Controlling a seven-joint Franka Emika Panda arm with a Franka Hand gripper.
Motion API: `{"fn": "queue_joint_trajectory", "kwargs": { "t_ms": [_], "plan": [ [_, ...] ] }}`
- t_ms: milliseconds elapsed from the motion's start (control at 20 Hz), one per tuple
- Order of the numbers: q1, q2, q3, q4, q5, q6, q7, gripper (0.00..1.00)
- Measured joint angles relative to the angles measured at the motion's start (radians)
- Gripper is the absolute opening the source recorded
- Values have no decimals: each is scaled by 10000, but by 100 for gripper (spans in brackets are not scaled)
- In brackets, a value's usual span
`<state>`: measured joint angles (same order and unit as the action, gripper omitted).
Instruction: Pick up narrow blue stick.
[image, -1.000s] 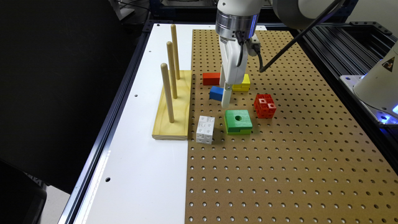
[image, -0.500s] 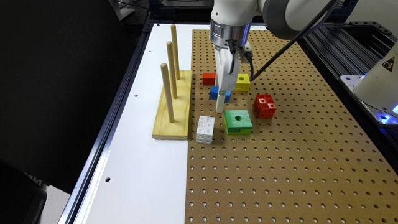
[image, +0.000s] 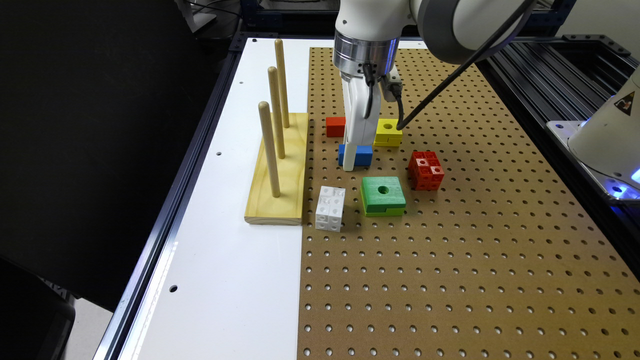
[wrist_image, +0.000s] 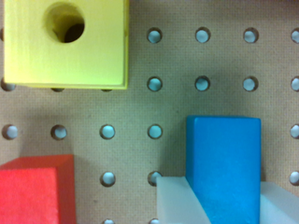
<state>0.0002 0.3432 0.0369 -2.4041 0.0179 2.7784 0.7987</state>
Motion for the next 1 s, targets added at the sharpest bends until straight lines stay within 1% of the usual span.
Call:
{"fn": "queue_joint_trajectory", "kwargs": {
  "t_ms": [750,850,1000],
  "plan": [
    [0,-35,0,-5,0,-15,0,0],
    [-1,-168,0,-6,0,-124,0,0],
    [-1,-530,0,-9,0,-497,0,0]
  ]
}}
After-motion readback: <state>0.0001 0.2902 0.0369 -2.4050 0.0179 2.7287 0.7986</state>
